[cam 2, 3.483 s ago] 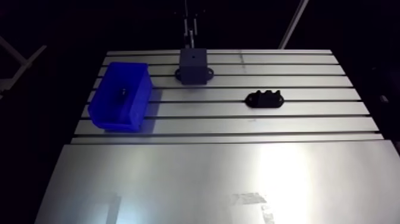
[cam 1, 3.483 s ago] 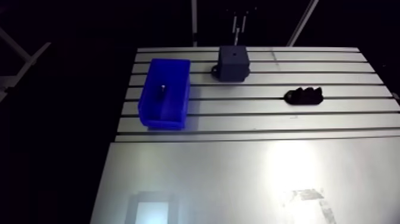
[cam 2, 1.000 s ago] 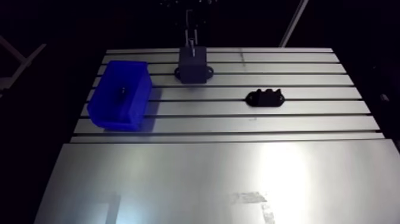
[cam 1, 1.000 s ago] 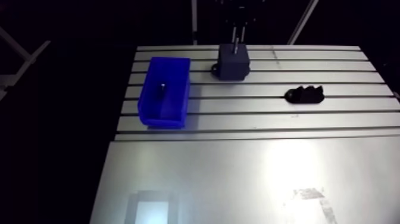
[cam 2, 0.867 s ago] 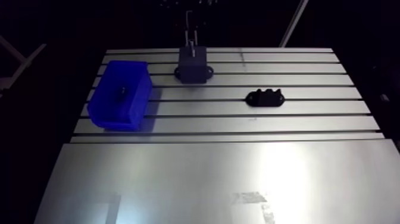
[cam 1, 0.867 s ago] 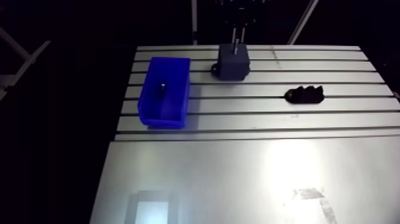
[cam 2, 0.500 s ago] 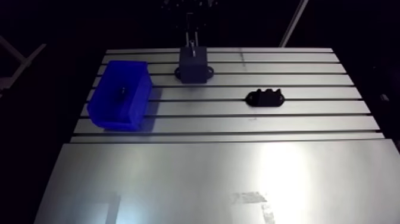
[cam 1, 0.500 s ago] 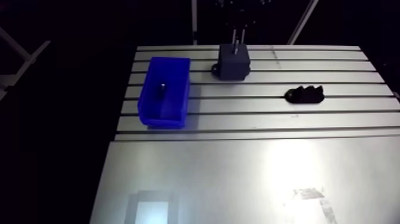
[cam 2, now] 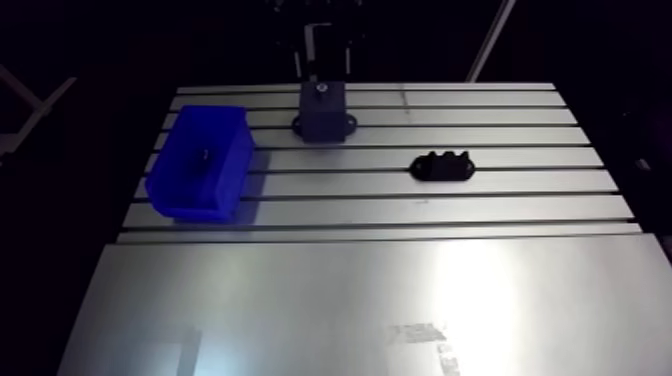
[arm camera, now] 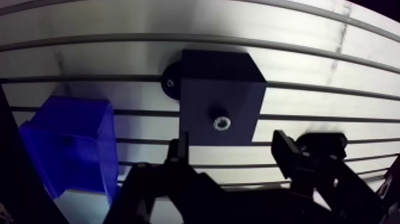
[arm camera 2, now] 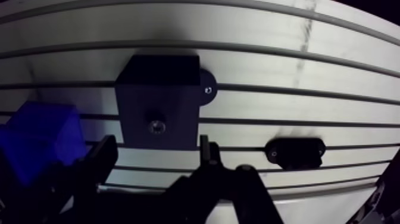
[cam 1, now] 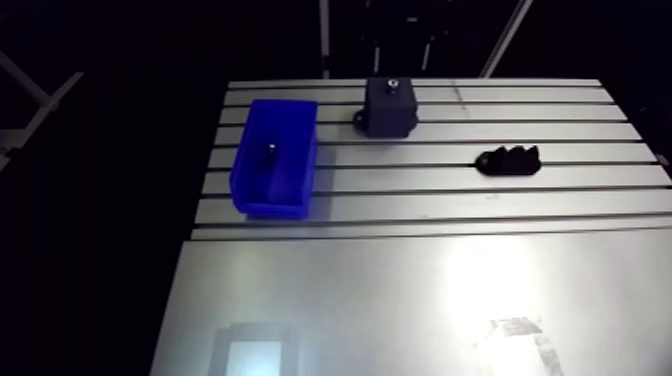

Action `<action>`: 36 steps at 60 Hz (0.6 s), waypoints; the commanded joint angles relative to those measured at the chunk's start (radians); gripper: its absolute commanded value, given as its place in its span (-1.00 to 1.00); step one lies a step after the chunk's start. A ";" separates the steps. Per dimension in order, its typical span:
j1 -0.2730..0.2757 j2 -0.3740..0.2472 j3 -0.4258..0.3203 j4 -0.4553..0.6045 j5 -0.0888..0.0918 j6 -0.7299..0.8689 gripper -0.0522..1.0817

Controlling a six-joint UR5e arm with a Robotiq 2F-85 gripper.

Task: Pick up the M10 bolt and insert it into the hole until fully seated.

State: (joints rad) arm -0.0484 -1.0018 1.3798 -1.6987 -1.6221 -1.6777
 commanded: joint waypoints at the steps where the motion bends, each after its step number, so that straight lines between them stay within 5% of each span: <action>1: -0.002 -0.005 -0.001 0.000 0.000 -0.001 -0.90; 20: -0.001 -0.055 -0.014 0.025 0.005 -0.001 -0.90; 36: 0.005 -0.141 -0.071 0.184 0.005 -0.001 -0.90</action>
State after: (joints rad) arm -0.0473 -1.0772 1.3478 -1.6202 -1.6185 -1.6789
